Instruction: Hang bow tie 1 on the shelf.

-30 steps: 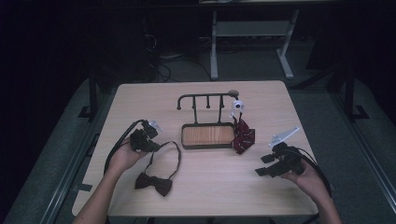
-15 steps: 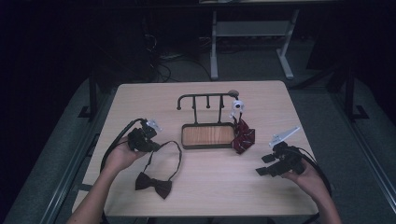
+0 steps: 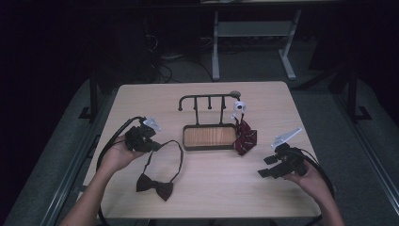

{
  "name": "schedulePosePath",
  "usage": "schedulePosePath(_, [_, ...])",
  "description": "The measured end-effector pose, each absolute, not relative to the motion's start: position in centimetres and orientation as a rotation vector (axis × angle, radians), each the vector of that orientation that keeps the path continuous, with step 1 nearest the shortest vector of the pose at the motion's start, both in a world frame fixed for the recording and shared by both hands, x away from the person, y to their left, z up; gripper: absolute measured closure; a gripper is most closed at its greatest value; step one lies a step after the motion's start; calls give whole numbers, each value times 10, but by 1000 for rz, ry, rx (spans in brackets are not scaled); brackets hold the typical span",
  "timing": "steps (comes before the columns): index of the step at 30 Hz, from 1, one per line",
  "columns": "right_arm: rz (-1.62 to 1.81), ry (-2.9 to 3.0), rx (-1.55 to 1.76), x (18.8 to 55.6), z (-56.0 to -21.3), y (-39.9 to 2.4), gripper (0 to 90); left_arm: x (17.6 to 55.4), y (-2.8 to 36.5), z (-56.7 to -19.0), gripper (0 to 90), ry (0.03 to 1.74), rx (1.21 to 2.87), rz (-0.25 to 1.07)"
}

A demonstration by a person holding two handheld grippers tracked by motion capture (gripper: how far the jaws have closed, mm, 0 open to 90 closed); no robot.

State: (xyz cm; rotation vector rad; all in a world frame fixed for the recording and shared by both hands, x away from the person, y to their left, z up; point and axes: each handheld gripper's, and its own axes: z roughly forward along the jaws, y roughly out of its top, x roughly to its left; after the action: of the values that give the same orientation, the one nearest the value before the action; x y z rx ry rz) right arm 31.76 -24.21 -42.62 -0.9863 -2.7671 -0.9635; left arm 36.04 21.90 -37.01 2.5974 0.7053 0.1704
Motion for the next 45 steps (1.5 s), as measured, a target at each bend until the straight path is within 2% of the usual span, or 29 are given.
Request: schedulePosePath(45, [-970, -2784, -969, 319, -422, -244, 344, 344, 215, -310, 900, 571, 2615, 159])
